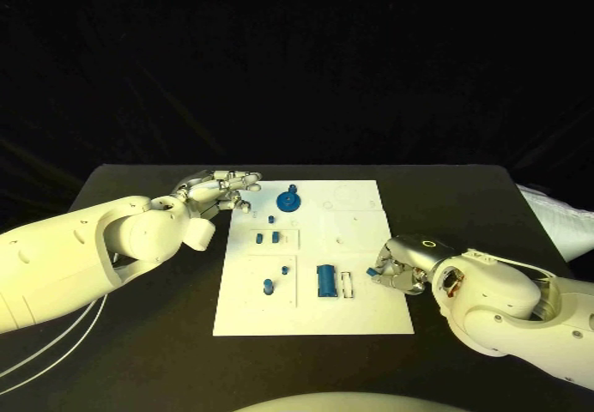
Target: Assemble the parts on the task board
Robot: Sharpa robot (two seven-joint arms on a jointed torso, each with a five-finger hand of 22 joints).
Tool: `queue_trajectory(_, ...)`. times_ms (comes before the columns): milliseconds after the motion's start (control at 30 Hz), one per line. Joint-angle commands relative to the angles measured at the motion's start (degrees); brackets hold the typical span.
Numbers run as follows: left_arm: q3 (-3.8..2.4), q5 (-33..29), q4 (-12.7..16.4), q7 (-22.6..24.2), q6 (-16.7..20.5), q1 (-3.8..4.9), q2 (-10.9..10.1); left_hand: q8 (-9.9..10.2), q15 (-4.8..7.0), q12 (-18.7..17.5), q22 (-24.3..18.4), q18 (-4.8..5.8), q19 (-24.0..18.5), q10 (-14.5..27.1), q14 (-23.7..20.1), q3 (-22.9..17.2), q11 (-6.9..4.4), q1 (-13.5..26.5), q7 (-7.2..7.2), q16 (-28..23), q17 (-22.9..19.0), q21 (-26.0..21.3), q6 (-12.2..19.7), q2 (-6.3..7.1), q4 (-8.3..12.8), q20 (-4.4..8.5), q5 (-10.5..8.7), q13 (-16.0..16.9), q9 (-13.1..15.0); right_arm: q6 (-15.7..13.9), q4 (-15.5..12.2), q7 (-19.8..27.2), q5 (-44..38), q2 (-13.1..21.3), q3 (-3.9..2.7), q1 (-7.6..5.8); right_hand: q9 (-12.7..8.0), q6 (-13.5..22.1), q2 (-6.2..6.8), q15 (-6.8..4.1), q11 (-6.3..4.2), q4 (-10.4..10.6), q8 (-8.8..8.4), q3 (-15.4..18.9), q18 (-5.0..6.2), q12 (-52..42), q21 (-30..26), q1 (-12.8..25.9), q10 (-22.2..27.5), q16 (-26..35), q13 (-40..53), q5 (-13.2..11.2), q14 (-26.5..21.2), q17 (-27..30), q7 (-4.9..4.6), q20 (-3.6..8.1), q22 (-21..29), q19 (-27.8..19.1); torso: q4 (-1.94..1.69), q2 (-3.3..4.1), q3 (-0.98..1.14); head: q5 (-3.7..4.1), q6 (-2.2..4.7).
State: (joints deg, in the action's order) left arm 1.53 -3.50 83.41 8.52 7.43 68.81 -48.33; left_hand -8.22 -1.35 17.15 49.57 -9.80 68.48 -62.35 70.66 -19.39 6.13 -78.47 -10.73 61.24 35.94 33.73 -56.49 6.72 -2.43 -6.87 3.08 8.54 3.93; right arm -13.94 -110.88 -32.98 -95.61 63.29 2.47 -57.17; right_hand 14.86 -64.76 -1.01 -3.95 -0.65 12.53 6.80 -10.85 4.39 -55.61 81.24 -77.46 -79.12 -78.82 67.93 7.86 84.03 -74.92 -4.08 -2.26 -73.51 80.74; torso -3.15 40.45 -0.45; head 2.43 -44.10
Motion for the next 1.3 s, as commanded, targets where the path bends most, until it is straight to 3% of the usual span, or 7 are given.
queue_trajectory(33,-0.04,0.08,0.12,0.23,-0.88,0.02,0.10,-0.20,0.03,0.19,-0.05,-0.66,0.37,0.53,-0.07,0.24,-0.04,-0.44,0.14,0.22,-0.05,-0.18,0.38,-0.12,0.00,-0.20,0.27,0.07,-0.01,-5.57,-0.50,-0.35,10.16,0.18,0.12,-0.42,0.09,-0.54,0.89,-0.12,0.34,0.60,-0.14,-0.74,-0.66,-0.25,0.35,1.55,-0.17,-0.20,-0.04,-0.39,3.68,-3.56,-0.20,-0.01,-0.10,0.38,0.02,0.00,-0.04,-0.03,0.04)
queue_trajectory(233,-0.04,0.08,0.14,0.25,-0.90,0.02,0.22,-0.20,0.03,0.19,-0.05,-0.66,0.37,0.53,-0.07,0.24,-0.04,-0.44,0.14,0.22,-0.05,-0.18,0.38,-0.12,0.00,-0.20,0.27,0.07,-0.01,-7.66,-1.01,0.48,14.87,0.01,0.11,-1.11,0.20,-0.94,2.03,-0.15,0.32,0.99,-0.25,-2.25,-0.69,-0.67,0.43,2.63,-0.39,-0.37,0.30,-0.19,3.74,-3.76,-0.14,0.02,-0.27,0.46,0.01,-0.02,-0.06,-0.06,-0.01)
queue_trajectory(367,-0.04,0.08,0.17,0.26,-0.86,0.02,0.22,-0.20,0.03,0.19,-0.05,-0.66,0.37,0.53,-0.07,0.24,-0.04,-0.44,0.14,0.22,-0.05,-0.18,0.38,-0.12,0.00,-0.20,0.27,0.07,-0.01,-7.04,-0.88,0.54,16.33,-0.34,0.11,-1.20,0.33,-1.34,2.69,-0.19,0.27,1.21,-0.20,-2.95,-0.76,-1.16,0.63,3.36,-0.65,-0.57,0.66,0.31,3.80,-3.98,-0.05,0.04,-0.63,0.67,0.05,0.00,-0.04,-0.04,-0.01)
queue_trajectory(633,-0.04,0.08,0.22,0.28,-0.86,0.02,0.25,-0.22,0.03,0.22,-0.06,-0.67,0.38,0.58,-0.06,0.24,-0.03,-0.49,0.13,0.26,-0.03,-0.19,0.41,-0.15,0.00,-0.21,0.27,0.07,-0.02,-5.12,-0.32,0.46,17.96,-1.84,0.12,-1.20,0.98,-2.66,4.04,-0.41,-0.02,1.95,0.19,-3.26,-0.84,-2.41,0.86,5.98,-1.58,-0.80,1.64,3.66,3.86,-4.25,0.33,0.23,-1.03,0.92,0.04,0.01,0.00,-0.03,-0.02)
queue_trajectory(867,-0.04,0.08,0.27,0.28,-0.87,0.02,0.21,-0.22,0.03,0.22,-0.06,-0.67,0.38,0.58,-0.06,0.24,-0.03,-0.49,0.13,0.26,-0.03,-0.19,0.41,-0.15,0.00,-0.21,0.27,0.07,-0.02,-3.28,0.27,-0.08,18.19,-3.14,0.12,-0.98,1.24,-2.96,4.29,-0.49,-0.10,2.04,0.29,-3.09,-0.86,-2.50,0.91,6.63,-1.76,-0.90,1.77,4.53,3.89,-4.36,0.43,0.31,-1.12,0.98,0.07,0.04,0.01,-0.28,-0.17)
queue_trajectory(1300,-0.04,0.08,0.24,0.21,-1.00,0.02,0.21,-0.22,0.03,0.22,-0.06,-0.67,0.38,0.58,-0.06,0.24,-0.03,-0.49,0.13,0.26,-0.03,-0.19,0.41,-0.15,0.00,-0.21,0.27,0.07,-0.02,-2.58,0.51,-0.25,18.22,-4.62,0.13,-0.75,1.63,-3.13,4.58,-0.54,-0.15,2.39,0.30,-2.45,-0.88,-2.47,0.96,7.90,-1.94,-0.96,1.90,5.96,3.90,-4.42,0.48,0.38,-1.22,1.04,0.10,0.02,0.03,-0.45,-0.40)
